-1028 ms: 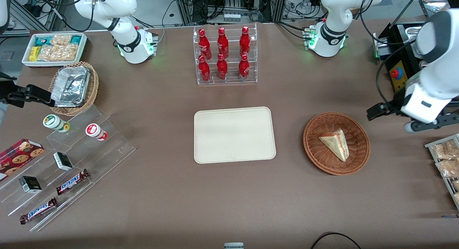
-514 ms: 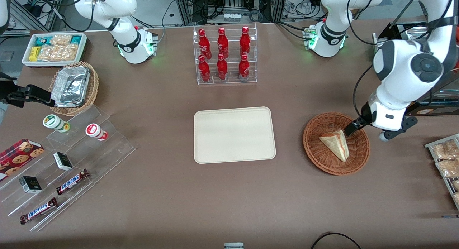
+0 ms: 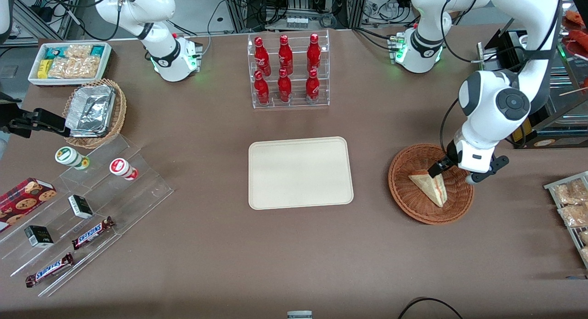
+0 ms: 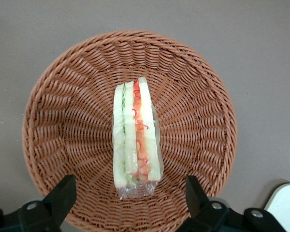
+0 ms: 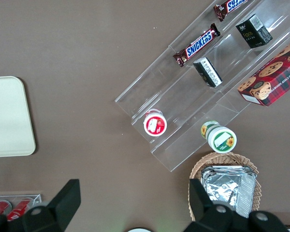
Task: Place sandwich from basket to tray
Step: 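Move the left gripper down over the wrapped sandwich in the wicker basket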
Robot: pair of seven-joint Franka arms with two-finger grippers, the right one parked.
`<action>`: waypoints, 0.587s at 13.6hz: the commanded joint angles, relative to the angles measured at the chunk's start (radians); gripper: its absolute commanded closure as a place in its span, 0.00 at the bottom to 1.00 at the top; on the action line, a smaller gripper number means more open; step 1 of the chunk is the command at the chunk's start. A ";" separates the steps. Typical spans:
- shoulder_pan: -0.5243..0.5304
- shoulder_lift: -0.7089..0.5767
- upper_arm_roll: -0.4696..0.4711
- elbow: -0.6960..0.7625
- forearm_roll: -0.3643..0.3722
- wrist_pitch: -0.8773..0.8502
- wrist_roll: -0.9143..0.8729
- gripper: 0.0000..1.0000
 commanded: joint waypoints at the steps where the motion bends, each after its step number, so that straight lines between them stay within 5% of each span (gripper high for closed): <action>1: -0.003 0.039 -0.002 0.000 0.018 0.045 -0.039 0.00; 8: -0.002 0.140 -0.002 -0.014 0.019 0.140 -0.036 0.00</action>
